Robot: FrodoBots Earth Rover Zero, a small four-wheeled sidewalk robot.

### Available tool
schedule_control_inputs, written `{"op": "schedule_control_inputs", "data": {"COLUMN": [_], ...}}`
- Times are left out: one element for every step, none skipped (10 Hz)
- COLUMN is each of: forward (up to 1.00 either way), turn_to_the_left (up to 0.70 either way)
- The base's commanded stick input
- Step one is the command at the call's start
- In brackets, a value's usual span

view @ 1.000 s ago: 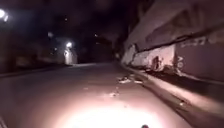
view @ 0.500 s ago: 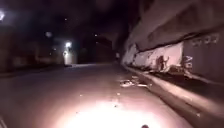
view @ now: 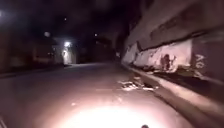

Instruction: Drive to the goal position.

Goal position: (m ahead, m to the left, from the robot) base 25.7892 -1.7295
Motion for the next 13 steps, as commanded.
{"op": "schedule_control_inputs", "data": {"forward": [0.70, 0.70, 0.70, 0.70, 0.70, 0.70, 0.70, 0.70, 0.70, 0.70, 0.70, 0.70, 0.70], "turn_to_the_left": [0.00, 0.00, 0.00, 0.00, 0.00, 0.00, 0.00, 0.00, 0.00, 0.00, 0.00, 0.00, 0.00]}}
